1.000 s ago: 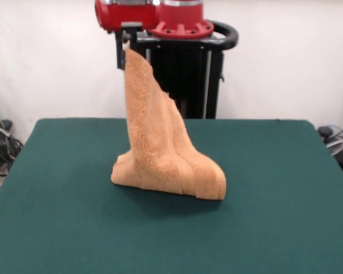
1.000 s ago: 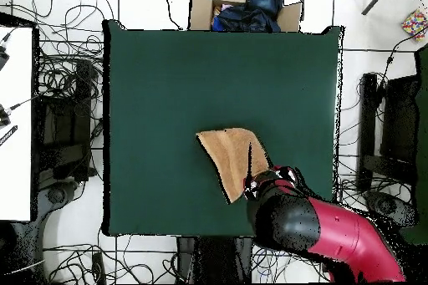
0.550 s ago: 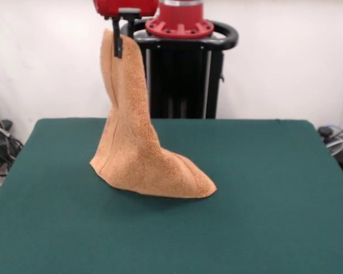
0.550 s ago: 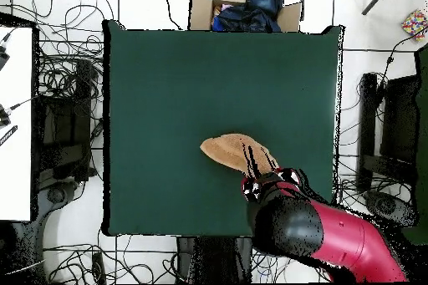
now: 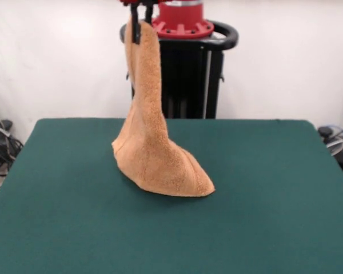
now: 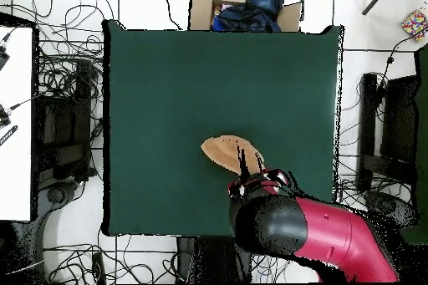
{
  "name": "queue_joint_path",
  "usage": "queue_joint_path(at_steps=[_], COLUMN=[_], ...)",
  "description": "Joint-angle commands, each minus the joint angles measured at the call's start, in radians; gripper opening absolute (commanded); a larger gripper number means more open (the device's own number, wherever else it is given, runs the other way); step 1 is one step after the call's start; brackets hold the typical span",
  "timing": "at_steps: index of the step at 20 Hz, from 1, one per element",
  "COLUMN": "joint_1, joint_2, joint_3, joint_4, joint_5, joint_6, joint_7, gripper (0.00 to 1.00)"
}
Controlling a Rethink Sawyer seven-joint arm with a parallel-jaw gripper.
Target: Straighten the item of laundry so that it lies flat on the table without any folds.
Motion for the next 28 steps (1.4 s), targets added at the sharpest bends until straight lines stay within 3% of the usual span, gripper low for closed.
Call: queue_joint_path(at_steps=[1,8,15,23,28], joint_1=[0.049,0.071,0.125,0.163,0.164], joint_2=[-0.061,-0.07,-0.003,0.101,0.126], joint_3=[-0.04,-0.022,-0.061,-0.069,-0.067], joint_4=[-0.086,-0.184,-0.321,-0.491,-0.537], joint_5=[0.055,0.066,-0.008,-0.057,-0.068], joint_6=[0.219,0.286,0.303,0.43,0.446], joint_7=[0.198,0.222,0.439,0.477,0.458], gripper=[0.0,0.0,0.0,0.0,0.0])
